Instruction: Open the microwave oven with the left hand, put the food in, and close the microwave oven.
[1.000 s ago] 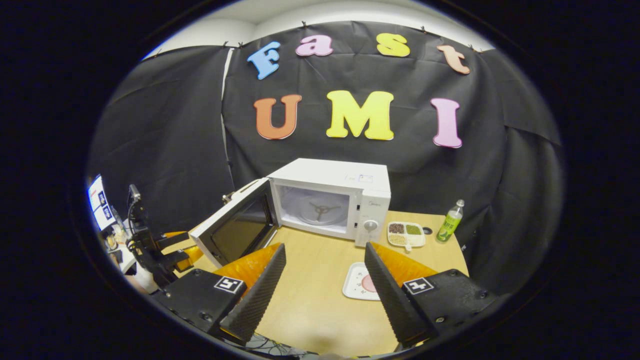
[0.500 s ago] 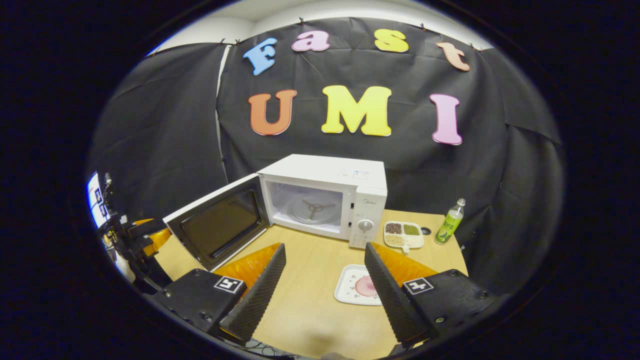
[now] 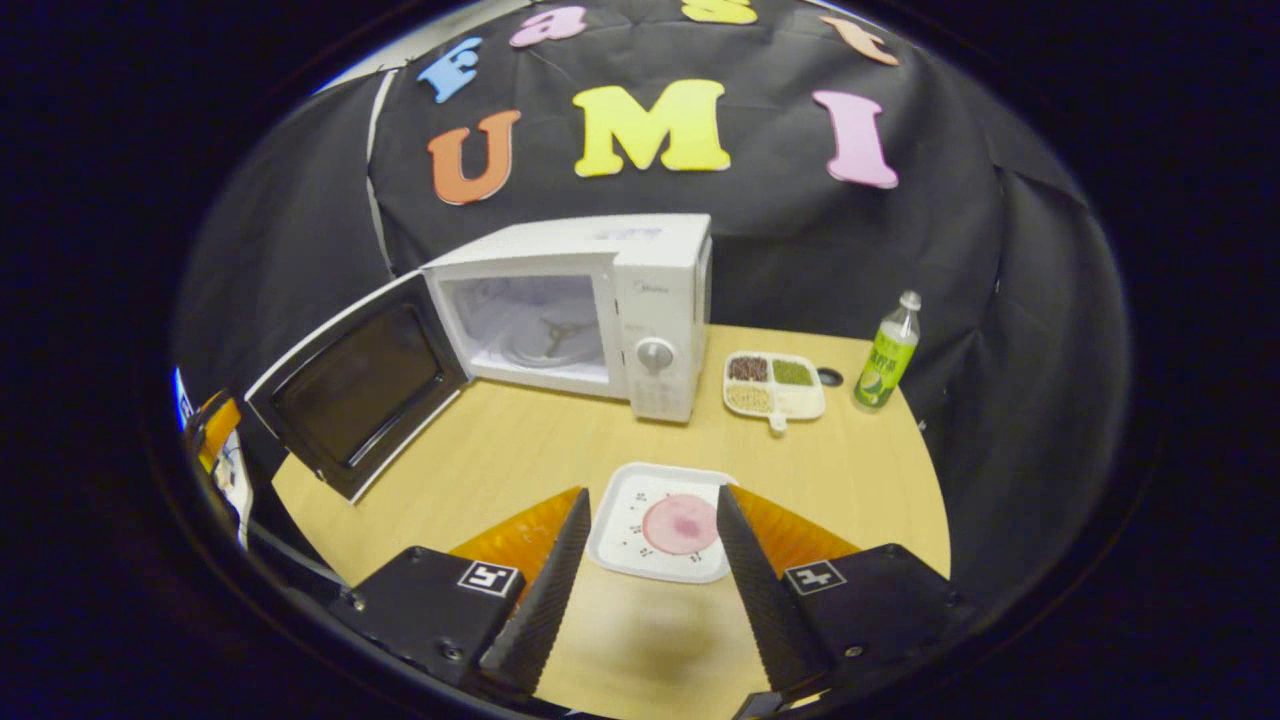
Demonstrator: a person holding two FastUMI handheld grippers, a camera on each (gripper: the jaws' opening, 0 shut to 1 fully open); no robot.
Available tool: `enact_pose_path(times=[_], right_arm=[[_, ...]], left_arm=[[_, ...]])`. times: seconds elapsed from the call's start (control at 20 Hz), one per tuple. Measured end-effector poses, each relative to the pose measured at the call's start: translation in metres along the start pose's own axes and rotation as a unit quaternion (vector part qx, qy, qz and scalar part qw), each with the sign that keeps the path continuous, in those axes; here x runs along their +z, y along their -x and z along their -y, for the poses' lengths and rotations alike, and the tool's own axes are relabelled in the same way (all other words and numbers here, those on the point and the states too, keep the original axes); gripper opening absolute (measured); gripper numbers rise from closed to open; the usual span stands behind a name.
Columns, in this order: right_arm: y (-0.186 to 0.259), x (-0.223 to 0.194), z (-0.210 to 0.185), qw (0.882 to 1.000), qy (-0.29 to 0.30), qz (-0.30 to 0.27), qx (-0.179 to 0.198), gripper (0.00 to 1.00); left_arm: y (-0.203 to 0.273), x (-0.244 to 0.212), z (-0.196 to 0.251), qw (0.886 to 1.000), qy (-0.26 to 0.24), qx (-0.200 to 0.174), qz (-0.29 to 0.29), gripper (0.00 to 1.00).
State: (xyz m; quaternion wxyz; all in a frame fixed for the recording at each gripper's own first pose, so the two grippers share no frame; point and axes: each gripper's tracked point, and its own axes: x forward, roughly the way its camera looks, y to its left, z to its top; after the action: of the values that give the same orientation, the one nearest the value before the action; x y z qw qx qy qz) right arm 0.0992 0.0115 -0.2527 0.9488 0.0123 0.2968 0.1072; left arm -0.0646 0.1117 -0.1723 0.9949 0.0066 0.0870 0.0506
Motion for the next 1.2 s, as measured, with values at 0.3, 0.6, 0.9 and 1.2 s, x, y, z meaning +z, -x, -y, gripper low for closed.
enact_pose_path(times=[0.3, 0.6, 0.9, 1.2], right_arm=[[-0.074, -0.056, 0.053, 0.993, -0.041, -0.105, 0.024, 0.63], [-0.128, -0.089, 0.078, 0.974, -0.095, -0.195, 0.066, 0.37], [-0.145, -0.084, 0.072, 0.958, -0.124, -0.236, 0.108, 0.15], [-0.147, -0.085, 0.079, 0.953, -0.103, -0.267, 0.101, 0.04]], left_arm=[[0.004, 0.058, 0.081, 0.999, 0.001, -0.036, 0.029, 0.96], [0.009, 0.086, 0.128, 0.999, -0.006, -0.014, 0.029, 0.96], [0.018, 0.080, 0.145, 1.000, -0.020, 0.021, 0.000, 0.96], [0.015, 0.084, 0.153, 0.999, -0.017, 0.039, -0.005, 0.96]])
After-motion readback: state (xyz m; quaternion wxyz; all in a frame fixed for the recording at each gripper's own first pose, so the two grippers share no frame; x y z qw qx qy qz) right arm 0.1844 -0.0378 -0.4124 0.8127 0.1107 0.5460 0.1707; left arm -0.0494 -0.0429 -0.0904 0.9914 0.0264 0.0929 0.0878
